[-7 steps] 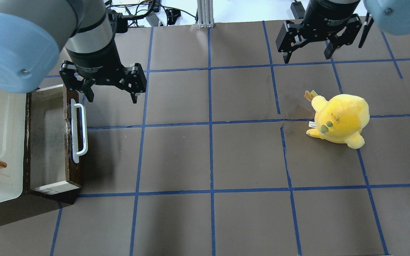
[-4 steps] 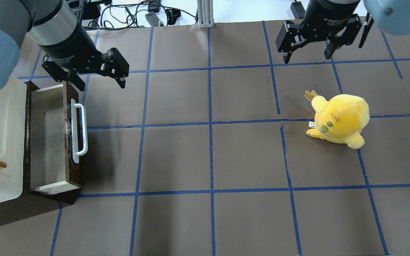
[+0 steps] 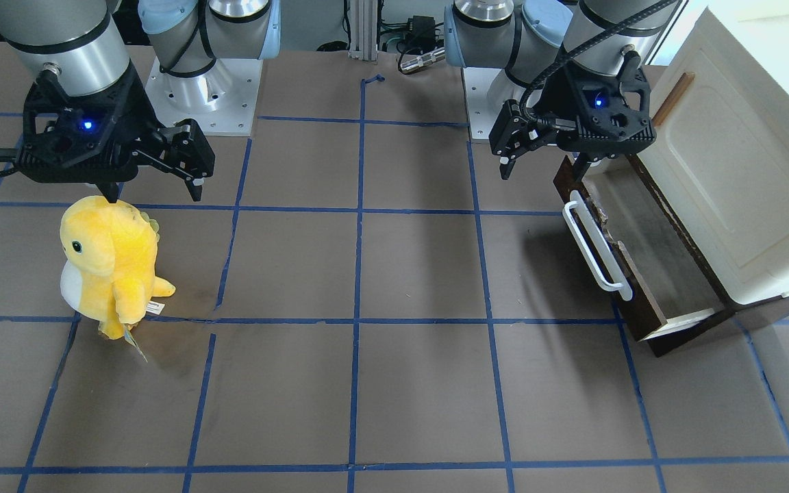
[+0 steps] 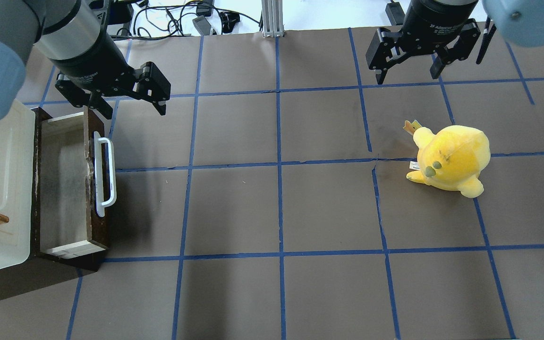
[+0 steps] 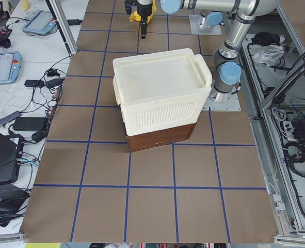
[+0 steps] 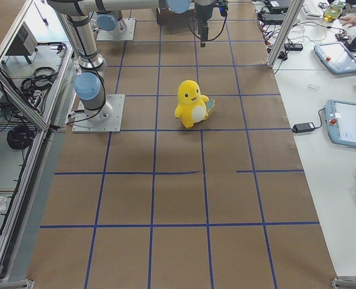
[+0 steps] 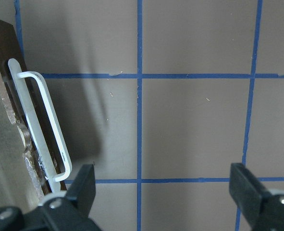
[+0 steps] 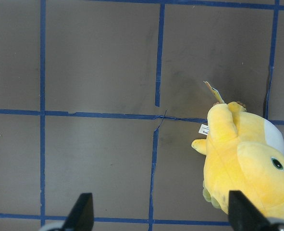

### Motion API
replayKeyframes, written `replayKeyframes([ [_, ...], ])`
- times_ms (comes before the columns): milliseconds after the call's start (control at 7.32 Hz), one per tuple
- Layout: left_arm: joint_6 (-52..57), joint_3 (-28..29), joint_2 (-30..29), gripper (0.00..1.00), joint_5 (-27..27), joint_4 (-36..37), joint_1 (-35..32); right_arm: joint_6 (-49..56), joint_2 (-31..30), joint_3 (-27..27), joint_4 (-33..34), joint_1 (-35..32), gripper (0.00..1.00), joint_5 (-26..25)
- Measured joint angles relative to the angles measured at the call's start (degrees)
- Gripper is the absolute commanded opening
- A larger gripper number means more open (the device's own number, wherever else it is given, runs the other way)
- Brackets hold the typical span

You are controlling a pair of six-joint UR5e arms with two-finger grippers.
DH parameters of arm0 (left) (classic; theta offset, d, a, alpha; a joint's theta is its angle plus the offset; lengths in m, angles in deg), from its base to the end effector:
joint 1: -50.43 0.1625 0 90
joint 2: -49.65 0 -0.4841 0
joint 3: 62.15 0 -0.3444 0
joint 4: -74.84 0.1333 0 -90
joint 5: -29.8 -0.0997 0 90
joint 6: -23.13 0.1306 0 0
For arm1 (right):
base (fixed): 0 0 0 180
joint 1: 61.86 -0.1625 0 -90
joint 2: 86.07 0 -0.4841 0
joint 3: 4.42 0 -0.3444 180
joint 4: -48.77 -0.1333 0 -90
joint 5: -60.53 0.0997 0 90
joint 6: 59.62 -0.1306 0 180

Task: Pull drawer sideways

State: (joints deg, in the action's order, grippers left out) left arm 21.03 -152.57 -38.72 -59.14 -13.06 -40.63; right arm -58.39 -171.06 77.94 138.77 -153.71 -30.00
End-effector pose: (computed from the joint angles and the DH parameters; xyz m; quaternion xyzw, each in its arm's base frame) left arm -0.1438 -0.4350 0.5291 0.0088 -0.9995 0.0286 0.0100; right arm 0.1479 -0.4874 0.5347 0.0268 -0.9994 0.0230 0.0045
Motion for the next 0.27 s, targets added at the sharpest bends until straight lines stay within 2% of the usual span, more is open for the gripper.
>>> replayKeyframes([
  [273,0.1,-0.2,0.2,1.00,-0.2,-0.1,-0.1,0.0,0.0,0.0,0.0,0.0,1.00,0.0],
])
